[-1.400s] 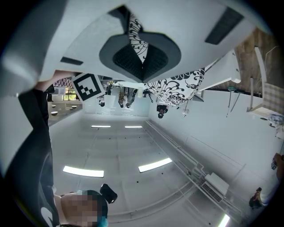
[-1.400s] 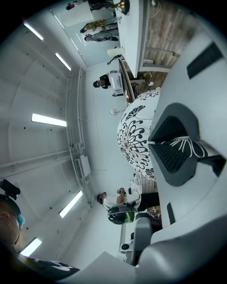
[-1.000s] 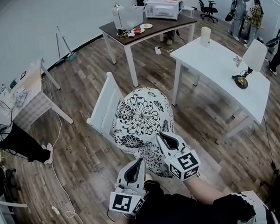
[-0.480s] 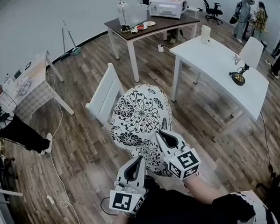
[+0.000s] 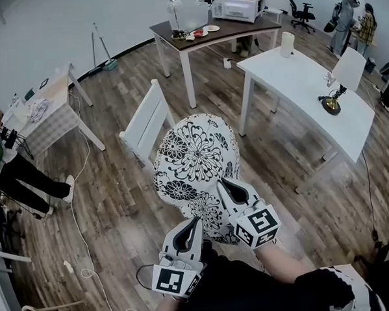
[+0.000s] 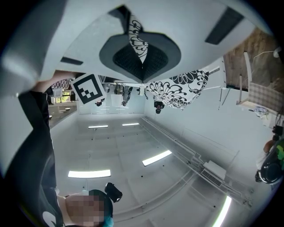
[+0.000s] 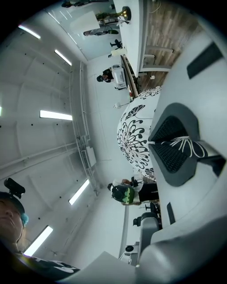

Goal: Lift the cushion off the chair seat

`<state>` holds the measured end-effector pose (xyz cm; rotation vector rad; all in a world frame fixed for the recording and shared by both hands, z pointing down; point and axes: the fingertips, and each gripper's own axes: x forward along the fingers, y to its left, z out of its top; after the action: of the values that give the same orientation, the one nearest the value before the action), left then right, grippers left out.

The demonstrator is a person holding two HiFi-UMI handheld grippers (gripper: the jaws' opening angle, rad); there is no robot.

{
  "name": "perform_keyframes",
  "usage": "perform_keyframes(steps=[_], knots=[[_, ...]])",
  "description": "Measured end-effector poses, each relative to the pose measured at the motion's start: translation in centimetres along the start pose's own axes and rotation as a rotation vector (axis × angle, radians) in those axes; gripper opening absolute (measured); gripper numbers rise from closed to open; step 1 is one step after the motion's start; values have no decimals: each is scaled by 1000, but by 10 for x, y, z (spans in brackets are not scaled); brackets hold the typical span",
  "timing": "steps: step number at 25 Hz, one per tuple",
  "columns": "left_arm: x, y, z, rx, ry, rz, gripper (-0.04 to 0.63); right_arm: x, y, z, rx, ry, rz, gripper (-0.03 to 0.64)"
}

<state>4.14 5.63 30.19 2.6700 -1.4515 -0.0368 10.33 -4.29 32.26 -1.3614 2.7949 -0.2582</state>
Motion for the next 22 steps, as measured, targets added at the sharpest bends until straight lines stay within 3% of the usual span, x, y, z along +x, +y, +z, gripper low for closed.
perform_keyframes(steps=[14,22], knots=[[-22,-10,-4,3,9,-11,0,-14,16,0,10,-7,-1,32],[-96,-9,-28,-2,10,-20,0,-37,80,-31,12,-6,-5,32]])
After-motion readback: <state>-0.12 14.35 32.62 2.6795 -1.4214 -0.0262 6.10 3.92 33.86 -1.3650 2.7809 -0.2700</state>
